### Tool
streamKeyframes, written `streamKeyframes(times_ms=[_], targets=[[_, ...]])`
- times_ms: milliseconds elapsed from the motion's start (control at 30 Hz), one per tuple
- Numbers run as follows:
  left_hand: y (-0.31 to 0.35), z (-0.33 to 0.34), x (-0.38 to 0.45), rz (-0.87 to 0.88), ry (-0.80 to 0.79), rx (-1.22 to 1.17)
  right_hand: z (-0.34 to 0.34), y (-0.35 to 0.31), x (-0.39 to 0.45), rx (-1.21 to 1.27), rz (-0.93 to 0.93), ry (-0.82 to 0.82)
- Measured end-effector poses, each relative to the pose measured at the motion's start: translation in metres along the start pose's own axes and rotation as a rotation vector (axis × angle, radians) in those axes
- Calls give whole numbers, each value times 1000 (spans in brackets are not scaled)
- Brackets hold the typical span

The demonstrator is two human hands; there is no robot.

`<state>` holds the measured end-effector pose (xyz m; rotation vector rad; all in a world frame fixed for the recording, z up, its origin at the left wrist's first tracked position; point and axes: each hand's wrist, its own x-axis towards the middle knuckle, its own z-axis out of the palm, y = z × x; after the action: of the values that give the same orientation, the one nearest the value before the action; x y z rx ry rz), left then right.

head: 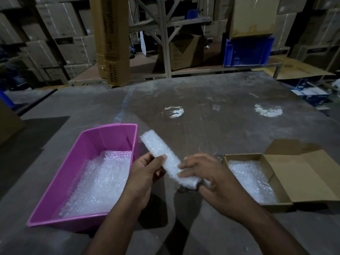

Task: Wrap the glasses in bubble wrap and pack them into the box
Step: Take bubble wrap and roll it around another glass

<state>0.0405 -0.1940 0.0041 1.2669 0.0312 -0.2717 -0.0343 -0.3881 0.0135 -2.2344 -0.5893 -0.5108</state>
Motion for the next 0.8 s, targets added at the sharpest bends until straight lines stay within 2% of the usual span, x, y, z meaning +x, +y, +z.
streamKeyframes(times_ms=[100,233,400,467,567,733,800], targets=[[-3,2,-3,60,-34,98,-4,-5,0,188,132,29],[-6,9,-6,103,-85,70,-2,-11,3,452,354,19],[-5,11,-8,159,-180,124,9,-10,12,511,431,99],[-4,11,-9,170,-202,126,10,-7,14,446,418,170],[-4,11,-8,164,-206,102,6,-3,15,255,259,190],[-1,11,-9,95,-215,-17,2,-2,7,85,145,-29],[0,10,-8,95,-208,16,3,2,7,-28,111,-26]])
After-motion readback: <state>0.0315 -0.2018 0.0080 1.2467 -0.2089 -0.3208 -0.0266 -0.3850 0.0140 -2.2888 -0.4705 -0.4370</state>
